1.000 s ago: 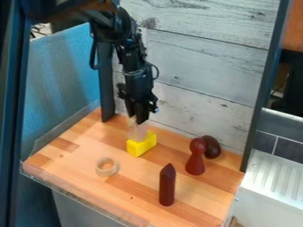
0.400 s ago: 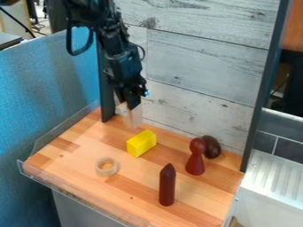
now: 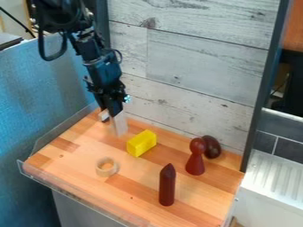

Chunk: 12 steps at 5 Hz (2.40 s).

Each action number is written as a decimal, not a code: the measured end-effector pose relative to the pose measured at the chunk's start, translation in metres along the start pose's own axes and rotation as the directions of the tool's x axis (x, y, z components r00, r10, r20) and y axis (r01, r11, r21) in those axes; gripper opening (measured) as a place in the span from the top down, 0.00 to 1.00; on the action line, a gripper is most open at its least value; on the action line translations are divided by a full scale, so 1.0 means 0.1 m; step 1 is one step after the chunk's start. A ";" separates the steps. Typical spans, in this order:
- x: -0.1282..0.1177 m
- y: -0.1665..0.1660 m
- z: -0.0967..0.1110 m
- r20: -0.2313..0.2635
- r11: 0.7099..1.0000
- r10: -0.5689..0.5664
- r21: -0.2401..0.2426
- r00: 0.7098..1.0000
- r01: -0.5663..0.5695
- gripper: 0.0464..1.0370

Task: Removed the T block and placed it on top of the hollow block

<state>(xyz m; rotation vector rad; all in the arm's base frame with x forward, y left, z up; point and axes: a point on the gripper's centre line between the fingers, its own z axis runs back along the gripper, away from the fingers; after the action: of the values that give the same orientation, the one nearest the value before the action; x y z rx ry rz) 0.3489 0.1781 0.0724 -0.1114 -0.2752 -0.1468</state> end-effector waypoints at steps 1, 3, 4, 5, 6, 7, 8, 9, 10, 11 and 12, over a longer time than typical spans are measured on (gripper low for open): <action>-0.15 -0.09 -0.04 -0.015 0.996 -0.026 -0.082 1.000 0.025 0.84; -0.30 -0.10 -0.13 -0.058 0.995 -0.055 -0.086 0.997 0.050 0.84; -0.31 -0.13 -0.26 -0.123 0.997 -0.067 -0.045 0.990 0.062 0.84; -0.34 -0.12 -0.29 -0.172 0.999 -0.054 -0.007 0.984 0.053 0.84; -0.40 -0.10 -0.40 -0.210 0.999 -0.051 -0.005 0.976 0.052 0.84; -0.39 -0.09 -0.42 -0.207 0.998 -0.061 0.003 0.976 0.063 0.84; -0.38 -0.08 -0.43 -0.198 0.998 -0.061 0.005 0.978 0.063 0.84; -0.36 -0.08 -0.42 -0.189 0.998 -0.063 0.004 0.980 0.065 0.84; -0.32 -0.05 -0.40 -0.178 0.998 -0.065 0.014 0.982 0.069 0.84; -0.32 -0.02 -0.42 -0.180 0.998 -0.054 0.015 0.982 0.058 0.84; -0.35 0.02 -0.41 -0.182 0.999 -0.046 0.016 0.982 0.050 0.84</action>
<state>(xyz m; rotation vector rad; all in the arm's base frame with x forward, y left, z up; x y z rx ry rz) 0.3265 0.1792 0.0230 -0.0701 -0.0974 -0.2007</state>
